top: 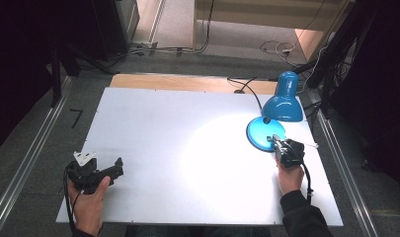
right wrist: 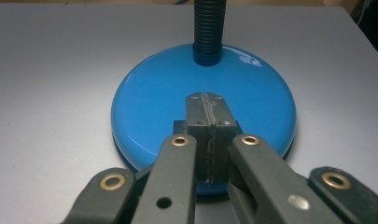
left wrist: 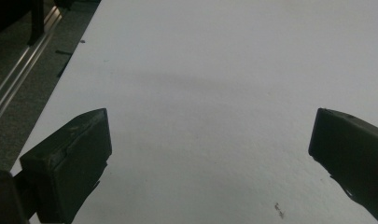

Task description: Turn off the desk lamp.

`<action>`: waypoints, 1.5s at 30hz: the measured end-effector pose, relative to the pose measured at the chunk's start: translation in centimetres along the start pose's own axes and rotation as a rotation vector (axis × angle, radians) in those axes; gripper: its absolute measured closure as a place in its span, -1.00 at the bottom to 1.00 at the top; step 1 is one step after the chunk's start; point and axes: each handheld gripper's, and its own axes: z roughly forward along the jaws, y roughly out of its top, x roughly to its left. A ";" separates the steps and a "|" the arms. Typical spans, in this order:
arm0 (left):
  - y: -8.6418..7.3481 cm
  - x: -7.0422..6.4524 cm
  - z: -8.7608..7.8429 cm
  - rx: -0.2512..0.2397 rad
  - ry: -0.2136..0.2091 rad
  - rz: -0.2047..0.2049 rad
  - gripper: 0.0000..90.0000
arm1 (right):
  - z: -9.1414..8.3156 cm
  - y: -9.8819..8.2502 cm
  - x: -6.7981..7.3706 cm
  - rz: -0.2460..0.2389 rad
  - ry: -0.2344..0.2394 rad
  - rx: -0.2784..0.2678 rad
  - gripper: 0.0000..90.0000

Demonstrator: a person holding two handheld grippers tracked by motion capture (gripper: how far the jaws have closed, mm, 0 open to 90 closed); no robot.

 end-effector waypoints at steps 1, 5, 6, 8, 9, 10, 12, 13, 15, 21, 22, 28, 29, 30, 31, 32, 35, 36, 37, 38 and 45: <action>0.0 0.0 0.0 -0.002 0.000 -0.001 -1.00 | 0.1 0.0 0.0 0.000 0.002 0.001 0.95; 0.0 0.0 0.0 -0.001 0.000 0.000 -1.00 | 0.4 0.0 0.1 -0.007 0.000 0.004 0.95; 0.0 0.0 0.0 -0.001 0.000 0.000 -1.00 | 0.4 0.0 0.2 -0.006 0.000 0.006 0.95; 0.0 0.0 0.0 -0.001 0.000 0.000 -1.00 | 0.6 0.0 0.2 -0.009 0.000 0.007 0.95; 0.0 0.0 0.0 -0.001 0.000 0.000 -1.00 | 0.6 0.0 0.2 -0.009 0.000 0.009 0.95; 0.0 0.0 0.0 -0.001 0.000 -0.001 -1.00 | 0.7 0.0 0.2 -0.010 -0.001 0.011 0.95; 0.0 0.0 0.0 -0.001 0.000 0.000 -1.00 | 0.8 0.0 0.3 -0.012 0.001 0.013 0.95; 0.0 0.0 0.0 -0.001 0.000 -0.001 -1.00 | 0.9 0.0 0.3 -0.014 0.001 0.016 0.95; 0.0 0.0 0.0 -0.002 0.000 -0.001 -1.00 | 1.0 0.0 0.3 -0.014 0.000 0.018 0.95; 0.0 0.0 0.0 -0.003 -0.002 -0.003 -1.00 | 1.3 -0.1 0.3 -0.016 -0.005 0.027 0.95; 0.0 0.0 0.0 -0.002 -0.002 -0.003 -1.00 | 1.4 -0.1 0.3 -0.018 -0.005 0.029 0.95; 0.0 0.0 -0.1 -0.002 -0.005 -0.001 -1.00 | 1.6 -0.2 0.2 -0.023 -0.006 0.031 0.95; 0.0 0.0 -0.1 -0.001 -0.005 -0.001 -1.00 | 1.6 -0.2 0.3 -0.025 -0.008 0.029 0.95; 0.0 0.0 -0.1 -0.001 -0.006 -0.001 -1.00 | 1.6 -0.2 0.3 -0.029 -0.009 0.028 0.95; 0.0 0.0 -0.1 -0.001 -0.006 -0.001 -1.00 | 1.6 -0.2 0.3 -0.033 -0.009 0.026 0.95; 0.0 0.0 -0.1 -0.001 -0.006 -0.001 -1.00 | 1.6 -0.2 0.3 -0.034 -0.009 0.026 0.95; 0.0 0.0 -0.1 -0.001 -0.007 -0.002 -1.00 | 1.7 -0.2 0.3 -0.039 -0.011 0.024 0.95; 0.0 0.0 -0.1 -0.001 -0.007 -0.002 -1.00 | 1.7 -0.2 0.4 -0.041 -0.013 0.024 0.96; 0.0 0.0 0.0 0.000 -0.007 -0.001 -1.00 | 1.7 -0.2 0.4 -0.041 -0.015 0.023 0.96; 0.0 0.0 0.0 -0.001 -0.008 -0.001 -1.00 | 1.7 -0.2 0.4 -0.042 -0.017 0.021 0.96; 0.0 -0.1 0.0 0.001 -0.009 0.001 -1.00 | 1.8 -0.1 0.4 -0.042 -0.013 0.017 0.96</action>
